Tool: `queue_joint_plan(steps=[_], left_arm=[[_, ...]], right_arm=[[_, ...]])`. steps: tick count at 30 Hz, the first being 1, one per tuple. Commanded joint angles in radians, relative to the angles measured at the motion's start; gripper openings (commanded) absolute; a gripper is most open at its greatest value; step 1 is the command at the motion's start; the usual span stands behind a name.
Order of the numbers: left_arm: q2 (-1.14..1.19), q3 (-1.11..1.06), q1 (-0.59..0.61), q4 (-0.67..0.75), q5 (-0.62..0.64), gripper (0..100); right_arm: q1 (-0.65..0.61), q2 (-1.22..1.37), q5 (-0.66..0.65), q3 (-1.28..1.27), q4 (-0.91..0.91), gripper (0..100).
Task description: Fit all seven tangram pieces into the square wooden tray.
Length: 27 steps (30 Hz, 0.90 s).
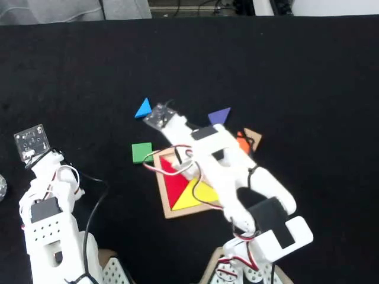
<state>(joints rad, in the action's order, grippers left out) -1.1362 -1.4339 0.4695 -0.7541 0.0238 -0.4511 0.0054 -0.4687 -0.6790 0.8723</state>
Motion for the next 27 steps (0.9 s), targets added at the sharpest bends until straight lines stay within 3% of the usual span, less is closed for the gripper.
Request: queue_joint_plan(steps=[1,10,15,27], left_arm=[[-0.005,0.004,-0.001,0.014,0.003,3],[-0.005,0.004,-0.001,0.014,0.003,3],[-0.005,0.004,-0.001,0.014,0.003,3],[-0.005,0.004,-0.001,0.014,0.003,3]], right_arm=[[-0.055,-0.039,-0.008,0.016,0.015,1.1],[0.066,-0.035,0.000,0.085,-0.008,1.1],[0.077,-0.031,0.002,0.053,-0.100,1.1],[0.158,-0.031,0.023,0.058,-0.126,1.1]])
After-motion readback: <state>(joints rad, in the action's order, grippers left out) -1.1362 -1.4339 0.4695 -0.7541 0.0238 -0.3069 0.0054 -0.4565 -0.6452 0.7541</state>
